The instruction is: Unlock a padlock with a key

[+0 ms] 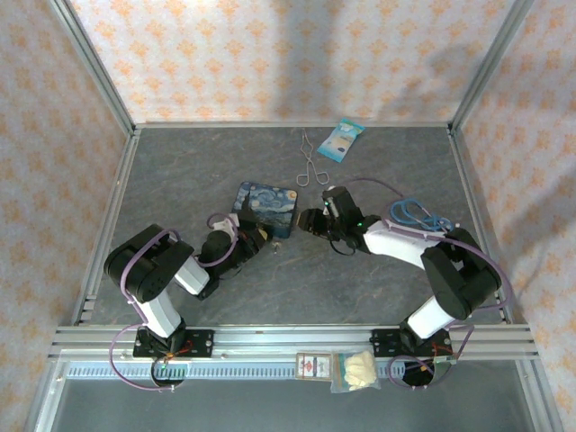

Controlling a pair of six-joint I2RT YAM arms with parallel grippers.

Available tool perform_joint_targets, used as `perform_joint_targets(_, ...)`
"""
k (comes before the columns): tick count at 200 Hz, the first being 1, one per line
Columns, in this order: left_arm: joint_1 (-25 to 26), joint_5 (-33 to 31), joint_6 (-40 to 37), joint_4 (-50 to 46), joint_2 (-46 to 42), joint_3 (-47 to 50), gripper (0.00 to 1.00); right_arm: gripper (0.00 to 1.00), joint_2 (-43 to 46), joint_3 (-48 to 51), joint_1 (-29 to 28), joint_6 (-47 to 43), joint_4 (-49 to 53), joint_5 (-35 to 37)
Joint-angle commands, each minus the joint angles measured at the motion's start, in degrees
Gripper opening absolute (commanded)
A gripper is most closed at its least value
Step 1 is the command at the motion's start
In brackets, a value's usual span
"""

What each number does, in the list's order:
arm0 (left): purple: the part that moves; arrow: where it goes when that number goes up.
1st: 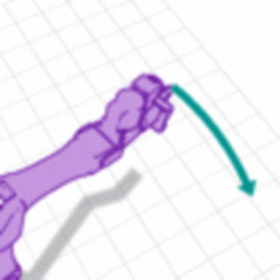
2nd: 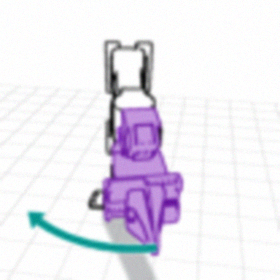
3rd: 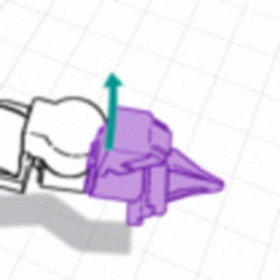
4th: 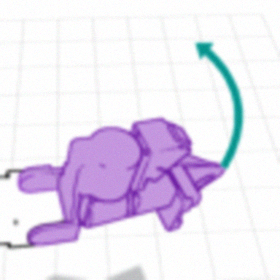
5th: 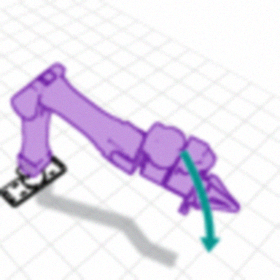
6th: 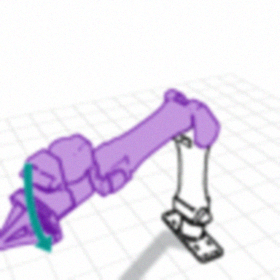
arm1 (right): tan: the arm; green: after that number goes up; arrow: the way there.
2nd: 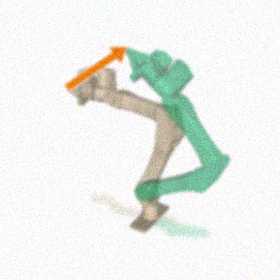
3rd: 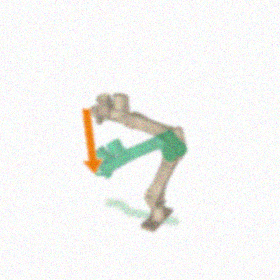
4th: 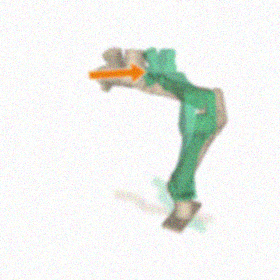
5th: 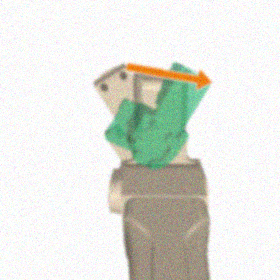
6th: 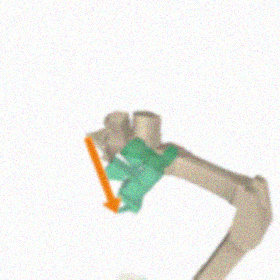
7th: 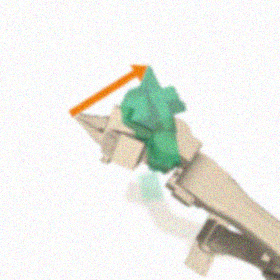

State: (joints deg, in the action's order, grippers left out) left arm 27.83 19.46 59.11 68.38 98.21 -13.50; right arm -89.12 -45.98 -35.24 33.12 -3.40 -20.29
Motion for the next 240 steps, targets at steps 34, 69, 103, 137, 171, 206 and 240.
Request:
perform_joint_targets(34, 0.2, -3.0, 1.3, -1.7, -3.6, 1.7, 0.55, 0.55, 4.0, -3.3, -2.8, -11.3, 3.2, 6.1)
perform_joint_targets(69, -1.7, -5.3, 2.9, -5.4, -11.6, 5.9, 0.60, 0.56, 2.6, -7.7, -9.1, -17.4, 6.7, 11.9)
perform_joint_targets(103, -6.0, -8.6, 1.3, -20.9, -23.0, 4.8, 0.67, 0.54, -1.0, -12.3, -16.4, -22.0, 8.4, 13.9)
perform_joint_targets(137, -12.9, -13.4, -1.2, -32.6, -34.0, 3.4, 0.78, 0.51, -10.0, -21.0, -24.7, -25.5, 15.6, 18.6)
perform_joint_targets(171, -19.6, -10.7, -3.5, -35.1, -36.4, 1.6, 0.81, 0.50, -20.1, -29.3, -28.6, -24.2, 24.0, 26.6)
perform_joint_targets(206, -24.9, -6.1, -3.5, -31.9, -32.9, 0.1, 0.81, 0.52, -23.6, -31.8, -28.6, -22.2, 26.4, 35.6)
perform_joint_targets(240, -25.4, -3.0, -2.1, -26.9, -29.5, -0.7, 0.81, 0.52, -26.1, -31.5, -28.6, -25.0, 23.6, 41.9)
